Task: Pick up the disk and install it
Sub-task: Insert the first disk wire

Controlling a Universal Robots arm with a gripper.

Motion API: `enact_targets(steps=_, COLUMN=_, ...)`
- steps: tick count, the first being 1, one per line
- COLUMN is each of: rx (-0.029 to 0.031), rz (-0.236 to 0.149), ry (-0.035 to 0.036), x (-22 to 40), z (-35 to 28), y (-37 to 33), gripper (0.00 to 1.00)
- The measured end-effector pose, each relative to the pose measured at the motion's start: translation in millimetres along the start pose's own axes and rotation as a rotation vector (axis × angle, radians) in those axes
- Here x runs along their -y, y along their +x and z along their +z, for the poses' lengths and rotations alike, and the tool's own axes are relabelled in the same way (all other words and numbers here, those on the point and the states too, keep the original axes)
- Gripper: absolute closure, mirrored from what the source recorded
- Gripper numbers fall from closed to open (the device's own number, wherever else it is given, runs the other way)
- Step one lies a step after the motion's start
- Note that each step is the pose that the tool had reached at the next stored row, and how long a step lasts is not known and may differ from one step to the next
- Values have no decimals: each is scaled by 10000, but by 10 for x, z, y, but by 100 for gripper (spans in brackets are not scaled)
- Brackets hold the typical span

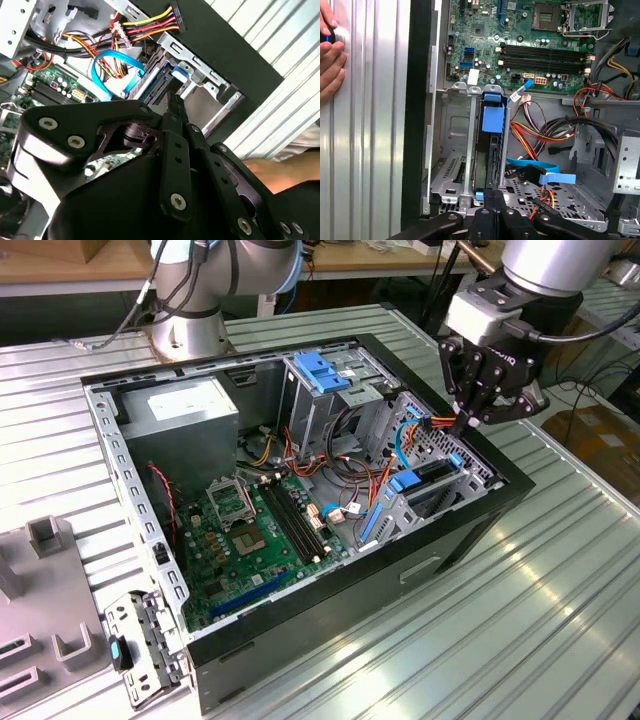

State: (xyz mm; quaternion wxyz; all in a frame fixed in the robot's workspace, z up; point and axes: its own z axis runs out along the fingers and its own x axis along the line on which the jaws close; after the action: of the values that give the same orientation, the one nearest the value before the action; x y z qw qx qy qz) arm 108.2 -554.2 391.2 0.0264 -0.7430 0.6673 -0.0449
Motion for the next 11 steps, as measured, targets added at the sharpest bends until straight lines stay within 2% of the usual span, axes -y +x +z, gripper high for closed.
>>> enact_targets(steps=1, rx=61, rz=-611, ry=19, x=13, z=2, y=1, gripper=89)
enact_targets(steps=2, rx=98, rz=-975, ry=31, x=16, z=3, y=2, gripper=89)
enact_targets(steps=3, rx=156, rz=-1561, ry=50, x=19, z=5, y=2, gripper=89)
enact_targets(steps=4, rx=194, rz=-1946, ry=62, x=20, z=6, y=2, gripper=89)
enact_targets(steps=11, rx=339, rz=-3395, ry=107, x=21, z=12, y=2, gripper=89)
